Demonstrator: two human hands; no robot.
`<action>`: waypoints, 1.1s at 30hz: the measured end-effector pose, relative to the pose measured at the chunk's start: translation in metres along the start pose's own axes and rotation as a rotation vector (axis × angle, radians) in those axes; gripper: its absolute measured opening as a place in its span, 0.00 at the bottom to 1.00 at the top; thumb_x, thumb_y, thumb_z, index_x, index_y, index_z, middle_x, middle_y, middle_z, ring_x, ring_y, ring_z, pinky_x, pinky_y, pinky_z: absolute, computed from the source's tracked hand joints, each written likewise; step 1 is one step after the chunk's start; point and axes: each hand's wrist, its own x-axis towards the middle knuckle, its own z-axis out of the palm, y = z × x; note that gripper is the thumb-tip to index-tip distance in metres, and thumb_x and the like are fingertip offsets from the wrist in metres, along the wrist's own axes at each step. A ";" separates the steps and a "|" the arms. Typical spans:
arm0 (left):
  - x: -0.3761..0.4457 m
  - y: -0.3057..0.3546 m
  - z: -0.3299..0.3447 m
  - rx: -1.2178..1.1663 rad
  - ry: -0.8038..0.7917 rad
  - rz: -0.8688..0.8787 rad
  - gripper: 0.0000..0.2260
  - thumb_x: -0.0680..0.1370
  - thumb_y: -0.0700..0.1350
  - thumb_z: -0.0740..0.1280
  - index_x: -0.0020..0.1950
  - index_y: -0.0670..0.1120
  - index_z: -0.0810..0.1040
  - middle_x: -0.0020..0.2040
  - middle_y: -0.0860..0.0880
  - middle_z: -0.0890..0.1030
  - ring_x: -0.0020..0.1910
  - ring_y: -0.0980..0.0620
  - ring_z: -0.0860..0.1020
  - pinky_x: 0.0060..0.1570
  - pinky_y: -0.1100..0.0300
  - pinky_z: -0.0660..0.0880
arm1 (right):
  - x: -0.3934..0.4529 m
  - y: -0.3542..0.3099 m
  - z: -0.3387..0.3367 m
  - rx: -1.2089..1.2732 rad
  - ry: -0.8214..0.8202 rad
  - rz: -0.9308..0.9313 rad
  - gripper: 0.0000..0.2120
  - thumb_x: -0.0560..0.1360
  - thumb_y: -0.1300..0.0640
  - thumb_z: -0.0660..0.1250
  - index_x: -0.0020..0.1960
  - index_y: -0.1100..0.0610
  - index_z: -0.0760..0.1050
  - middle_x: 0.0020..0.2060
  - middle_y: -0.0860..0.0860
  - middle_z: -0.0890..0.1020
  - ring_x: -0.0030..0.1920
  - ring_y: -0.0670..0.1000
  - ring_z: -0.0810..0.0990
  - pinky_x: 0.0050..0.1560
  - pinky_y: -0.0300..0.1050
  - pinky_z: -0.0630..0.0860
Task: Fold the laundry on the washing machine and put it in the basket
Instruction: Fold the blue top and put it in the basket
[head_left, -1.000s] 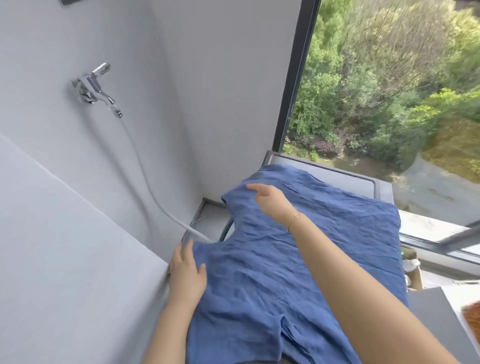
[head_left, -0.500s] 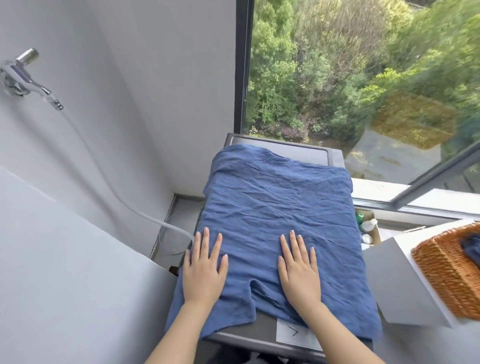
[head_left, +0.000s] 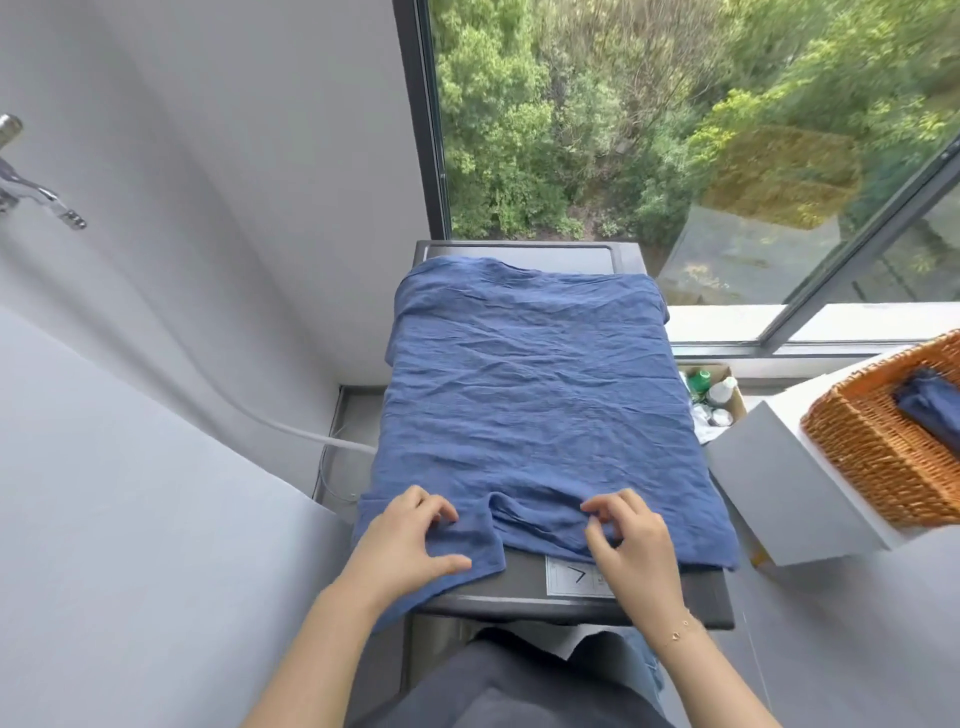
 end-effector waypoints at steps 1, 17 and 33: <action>-0.003 -0.001 0.008 0.090 -0.028 -0.026 0.30 0.58 0.69 0.64 0.56 0.59 0.72 0.53 0.59 0.68 0.54 0.60 0.69 0.55 0.60 0.67 | -0.006 0.004 -0.003 -0.022 -0.021 -0.001 0.09 0.68 0.63 0.67 0.43 0.49 0.77 0.37 0.40 0.74 0.34 0.40 0.72 0.43 0.49 0.74; -0.041 -0.006 -0.018 -0.266 0.302 0.040 0.07 0.77 0.40 0.68 0.41 0.49 0.73 0.40 0.55 0.77 0.41 0.57 0.74 0.45 0.63 0.69 | -0.035 0.022 -0.028 -0.076 0.193 -0.231 0.05 0.75 0.61 0.64 0.44 0.52 0.71 0.39 0.45 0.73 0.40 0.46 0.71 0.43 0.42 0.66; -0.077 0.027 0.060 -1.146 0.040 -0.895 0.12 0.81 0.50 0.62 0.50 0.41 0.77 0.45 0.45 0.83 0.44 0.50 0.79 0.39 0.60 0.72 | -0.075 0.033 -0.075 0.588 -0.074 0.672 0.09 0.76 0.69 0.61 0.47 0.64 0.81 0.34 0.56 0.84 0.39 0.56 0.84 0.35 0.35 0.79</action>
